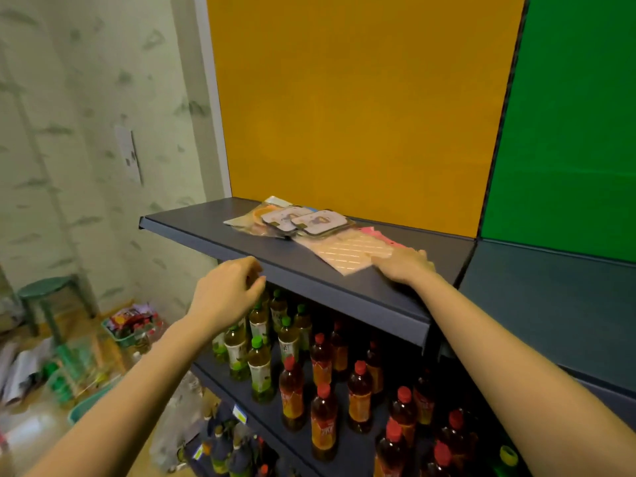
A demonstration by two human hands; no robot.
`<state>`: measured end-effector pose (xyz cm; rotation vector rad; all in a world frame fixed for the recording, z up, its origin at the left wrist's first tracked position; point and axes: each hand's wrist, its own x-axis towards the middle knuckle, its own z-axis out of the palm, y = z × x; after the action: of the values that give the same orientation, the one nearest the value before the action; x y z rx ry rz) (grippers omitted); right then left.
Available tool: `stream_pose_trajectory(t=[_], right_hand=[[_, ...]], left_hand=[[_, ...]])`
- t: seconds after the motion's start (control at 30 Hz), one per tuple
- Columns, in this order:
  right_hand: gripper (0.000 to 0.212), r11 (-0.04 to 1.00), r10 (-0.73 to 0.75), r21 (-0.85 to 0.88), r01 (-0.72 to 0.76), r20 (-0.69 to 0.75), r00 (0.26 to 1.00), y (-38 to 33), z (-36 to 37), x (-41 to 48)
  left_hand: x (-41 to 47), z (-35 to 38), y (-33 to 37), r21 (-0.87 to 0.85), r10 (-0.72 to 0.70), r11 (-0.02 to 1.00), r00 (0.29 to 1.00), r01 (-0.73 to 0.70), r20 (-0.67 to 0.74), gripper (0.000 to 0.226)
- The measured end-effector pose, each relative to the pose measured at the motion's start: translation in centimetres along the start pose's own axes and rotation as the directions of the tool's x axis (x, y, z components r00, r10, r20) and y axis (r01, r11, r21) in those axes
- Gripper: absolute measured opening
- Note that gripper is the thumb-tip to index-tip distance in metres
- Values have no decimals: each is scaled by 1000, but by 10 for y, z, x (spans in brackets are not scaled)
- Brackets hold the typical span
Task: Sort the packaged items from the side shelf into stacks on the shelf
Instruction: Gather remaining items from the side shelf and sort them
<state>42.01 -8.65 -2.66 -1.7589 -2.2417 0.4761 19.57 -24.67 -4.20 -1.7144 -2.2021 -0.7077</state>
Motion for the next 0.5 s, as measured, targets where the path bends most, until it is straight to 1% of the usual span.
stream_pose_trajectory(t=[0.1,0.17,0.3,0.4,0.5], right_hand=[[69,997,78,20,-79,56,995,-7,-1,24],[78,991,125,38,-128,67,990,-15,-1,42],[100,980,187,65,-190,47,981,-30,4,65],[110,966,226,118,-232,57,972,-42,10,79],[117,953,268,137,-271,38,963,-52,15,91]], left_hand=[[41,16,-3,-20,36,999,998,-35,42,28],[67,26,-10,-37,63,997,997,-62,33,28],[106,41,-21,-142,80,987,997,-80,-1,25],[130,50,-27,-231,68,971,998,-67,-2,23],[152,58,-28,-323,82,942,995,-93,-50,21]])
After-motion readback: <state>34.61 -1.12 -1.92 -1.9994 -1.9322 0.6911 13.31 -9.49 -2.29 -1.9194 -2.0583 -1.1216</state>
